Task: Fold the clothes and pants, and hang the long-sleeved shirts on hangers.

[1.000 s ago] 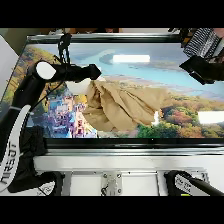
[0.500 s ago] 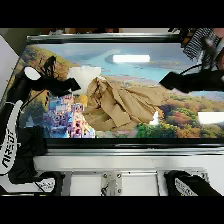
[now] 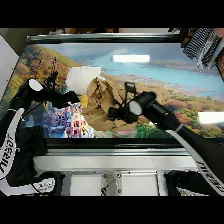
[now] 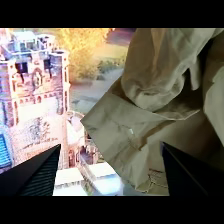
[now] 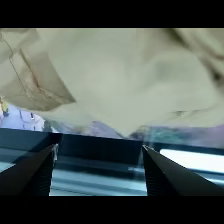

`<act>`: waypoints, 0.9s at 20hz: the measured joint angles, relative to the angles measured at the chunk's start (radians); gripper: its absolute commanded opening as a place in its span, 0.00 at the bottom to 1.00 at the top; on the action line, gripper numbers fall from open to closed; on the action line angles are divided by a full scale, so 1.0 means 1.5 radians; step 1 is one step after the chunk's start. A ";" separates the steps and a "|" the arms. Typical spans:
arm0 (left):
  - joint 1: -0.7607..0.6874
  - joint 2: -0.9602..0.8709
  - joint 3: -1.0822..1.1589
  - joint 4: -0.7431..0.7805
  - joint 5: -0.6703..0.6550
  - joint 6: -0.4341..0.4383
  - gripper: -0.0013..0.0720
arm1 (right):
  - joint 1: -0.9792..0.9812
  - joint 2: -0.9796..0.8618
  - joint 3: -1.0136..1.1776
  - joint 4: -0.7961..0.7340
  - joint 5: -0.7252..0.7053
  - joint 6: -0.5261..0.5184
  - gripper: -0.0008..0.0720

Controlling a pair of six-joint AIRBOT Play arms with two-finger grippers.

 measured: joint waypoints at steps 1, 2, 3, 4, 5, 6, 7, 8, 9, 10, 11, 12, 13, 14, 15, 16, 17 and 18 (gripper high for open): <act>0.000 0.009 -0.001 0.001 0.003 0.001 0.94 | 0.017 -0.023 0.008 0.002 -0.009 0.027 0.79; 0.000 0.019 -0.002 0.002 0.004 0.002 0.94 | 0.030 -0.042 0.016 0.003 -0.022 0.056 0.79; 0.000 0.028 -0.003 0.004 0.004 0.002 0.94 | 0.038 -0.054 0.022 0.005 -0.034 0.083 0.79; 0.000 0.036 -0.003 0.004 0.005 0.003 0.94 | 0.043 -0.065 0.026 0.003 -0.046 0.113 0.79; -0.001 0.043 -0.004 0.005 0.005 0.005 0.94 | 0.048 -0.072 0.029 -0.002 -0.050 0.138 0.79; -0.001 0.051 -0.004 0.005 0.006 0.006 0.94 | 0.051 -0.079 0.031 -0.010 -0.051 0.161 0.79; -0.001 0.057 -0.004 0.005 0.007 0.007 0.94 | 0.053 -0.085 0.032 -0.016 -0.045 0.182 0.79; -0.001 0.061 -0.004 0.005 0.006 0.007 0.94 | 0.054 -0.091 0.033 -0.023 -0.034 0.200 0.79; -0.001 0.064 -0.004 0.005 0.005 0.009 0.94 | 0.055 -0.097 0.034 -0.028 -0.026 0.216 0.79; -0.001 0.066 -0.004 0.005 0.002 0.012 0.94 | 0.056 -0.103 0.035 -0.033 -0.017 0.232 0.79; -0.001 0.068 -0.004 0.005 -0.001 0.015 0.94 | 0.057 -0.109 0.035 -0.038 -0.010 0.247 0.79; -0.001 0.069 -0.004 0.006 -0.004 0.018 0.94 | 0.058 -0.114 0.035 -0.041 -0.006 0.260 0.67; -0.001 0.069 -0.004 0.007 -0.006 0.020 0.94 | 0.058 -0.118 0.035 -0.045 -0.002 0.270 0.28; -0.002 0.070 -0.004 0.013 -0.007 0.023 0.94 | 0.058 -0.122 0.035 -0.046 0.000 0.277 0.04; -0.005 0.070 -0.004 0.021 -0.009 0.025 0.94 | 0.059 -0.123 0.035 -0.048 0.003 0.277 0.03; -0.009 0.070 -0.004 0.031 -0.009 0.027 0.94 | 0.059 -0.123 0.035 -0.051 0.005 0.274 0.03; -0.017 0.069 -0.004 0.042 -0.011 0.032 0.94 | 0.059 -0.122 0.035 -0.053 0.005 0.262 0.03; -0.026 0.067 -0.004 0.052 -0.011 0.041 0.94 | 0.059 -0.117 0.035 -0.053 0.010 0.242 0.03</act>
